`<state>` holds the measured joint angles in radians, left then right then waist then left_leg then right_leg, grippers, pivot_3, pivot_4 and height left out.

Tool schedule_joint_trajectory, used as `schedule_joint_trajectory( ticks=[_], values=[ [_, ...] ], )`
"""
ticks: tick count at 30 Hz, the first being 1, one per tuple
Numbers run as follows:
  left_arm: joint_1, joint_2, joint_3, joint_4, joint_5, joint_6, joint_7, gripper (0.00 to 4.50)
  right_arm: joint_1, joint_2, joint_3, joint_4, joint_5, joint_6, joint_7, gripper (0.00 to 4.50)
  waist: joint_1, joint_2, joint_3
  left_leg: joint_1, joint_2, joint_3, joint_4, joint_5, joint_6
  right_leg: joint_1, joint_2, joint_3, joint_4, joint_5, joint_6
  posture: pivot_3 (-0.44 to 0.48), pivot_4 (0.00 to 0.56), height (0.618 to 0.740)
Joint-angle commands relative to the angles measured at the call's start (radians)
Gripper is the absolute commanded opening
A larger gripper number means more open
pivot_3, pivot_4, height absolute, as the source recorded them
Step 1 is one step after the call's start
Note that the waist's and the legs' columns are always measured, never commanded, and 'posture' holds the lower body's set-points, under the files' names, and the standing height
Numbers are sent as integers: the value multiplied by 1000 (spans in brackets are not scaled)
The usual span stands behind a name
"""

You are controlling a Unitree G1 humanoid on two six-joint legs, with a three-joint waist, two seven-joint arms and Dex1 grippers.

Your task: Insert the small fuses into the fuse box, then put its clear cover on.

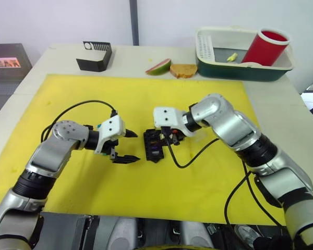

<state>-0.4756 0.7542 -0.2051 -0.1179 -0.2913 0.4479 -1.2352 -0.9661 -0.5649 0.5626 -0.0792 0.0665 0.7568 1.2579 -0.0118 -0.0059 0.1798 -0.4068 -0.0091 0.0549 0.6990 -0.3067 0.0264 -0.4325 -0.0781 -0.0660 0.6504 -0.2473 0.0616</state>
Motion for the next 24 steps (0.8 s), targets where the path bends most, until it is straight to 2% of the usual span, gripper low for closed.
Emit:
schedule_joint_trajectory(
  ticks=[1,6,10,24],
  values=[
    [-14,-2,9,2,1,-18,0,4500,-46,5,-79,-55,61,43,13,1865,0,0,0,0,0,0,0,0,0,0,0,0,0,0,0,0,150,740],
    [-19,0,17,15,3,-23,1,4500,-37,1,-117,-71,103,59,-2,1865,0,0,0,0,0,0,0,0,0,0,0,0,0,0,0,0,150,740],
    [-23,1,21,17,2,-23,2,4500,21,-2,-113,-69,107,16,-23,71,2,0,0,0,0,0,0,0,0,0,0,0,0,0,0,0,150,740],
    [-33,-2,28,20,-6,-16,4,4500,97,9,-106,-26,111,-56,-56,29,0,0,0,0,0,0,0,0,0,0,0,0,0,0,0,0,150,740]
  ],
)
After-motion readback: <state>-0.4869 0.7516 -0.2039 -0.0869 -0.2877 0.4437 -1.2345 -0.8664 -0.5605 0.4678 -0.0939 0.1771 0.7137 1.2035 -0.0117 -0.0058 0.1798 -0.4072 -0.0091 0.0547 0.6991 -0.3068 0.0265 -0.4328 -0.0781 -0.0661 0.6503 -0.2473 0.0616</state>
